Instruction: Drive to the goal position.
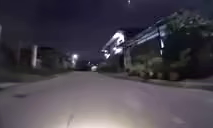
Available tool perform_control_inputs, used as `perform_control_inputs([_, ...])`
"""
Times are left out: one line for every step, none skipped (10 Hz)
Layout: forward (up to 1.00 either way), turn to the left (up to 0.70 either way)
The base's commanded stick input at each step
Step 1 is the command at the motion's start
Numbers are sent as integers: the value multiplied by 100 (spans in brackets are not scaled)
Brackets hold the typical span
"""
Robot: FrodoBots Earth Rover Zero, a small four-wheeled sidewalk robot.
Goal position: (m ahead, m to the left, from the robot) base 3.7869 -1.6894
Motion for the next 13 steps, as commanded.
perform_control_inputs([100, 0])
perform_control_inputs([100, 0])
perform_control_inputs([100, 0])
perform_control_inputs([100, 0])
perform_control_inputs([100, 0])
perform_control_inputs([100, 0])
perform_control_inputs([100, 0])
perform_control_inputs([100, 0])
perform_control_inputs([100, 0])
perform_control_inputs([100, 0])
perform_control_inputs([100, 0])
perform_control_inputs([100, 0])
perform_control_inputs([100, 0])
